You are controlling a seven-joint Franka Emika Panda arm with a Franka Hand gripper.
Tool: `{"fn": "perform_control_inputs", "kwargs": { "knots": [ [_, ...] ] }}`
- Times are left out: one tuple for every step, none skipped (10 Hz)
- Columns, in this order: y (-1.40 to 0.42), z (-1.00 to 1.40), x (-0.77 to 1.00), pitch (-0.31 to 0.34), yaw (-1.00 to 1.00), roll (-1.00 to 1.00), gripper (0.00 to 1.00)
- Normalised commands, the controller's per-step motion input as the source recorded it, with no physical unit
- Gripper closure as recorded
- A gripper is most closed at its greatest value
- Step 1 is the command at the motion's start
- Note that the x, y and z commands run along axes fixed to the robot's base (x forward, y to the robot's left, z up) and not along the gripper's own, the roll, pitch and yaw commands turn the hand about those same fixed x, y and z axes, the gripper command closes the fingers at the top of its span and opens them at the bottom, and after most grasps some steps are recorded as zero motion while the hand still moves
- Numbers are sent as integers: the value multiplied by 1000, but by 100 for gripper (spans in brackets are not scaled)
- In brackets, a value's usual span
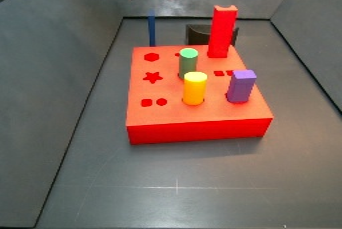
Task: Pick up the square-circle object. Move up. Rotate the square-circle object. Move to above the board. Insert the square-circle object.
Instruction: Rotate the square-circle object.
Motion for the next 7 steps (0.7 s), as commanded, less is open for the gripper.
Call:
{"fn": "perform_control_inputs", "kwargs": {
  "knots": [
    [-9, 9, 6, 4, 1000, -1, 0],
    [-9, 7, 4, 5, 1000, -1, 0],
    [-9, 7, 4, 5, 1000, -1, 0],
    [-9, 7, 3, 5, 1000, -1, 0],
    [-9, 6, 3, 5, 1000, -1, 0],
    [-9, 6, 3, 5, 1000, -1, 0],
    [-9, 6, 3, 5, 1000, -1, 0]
  ]
}}
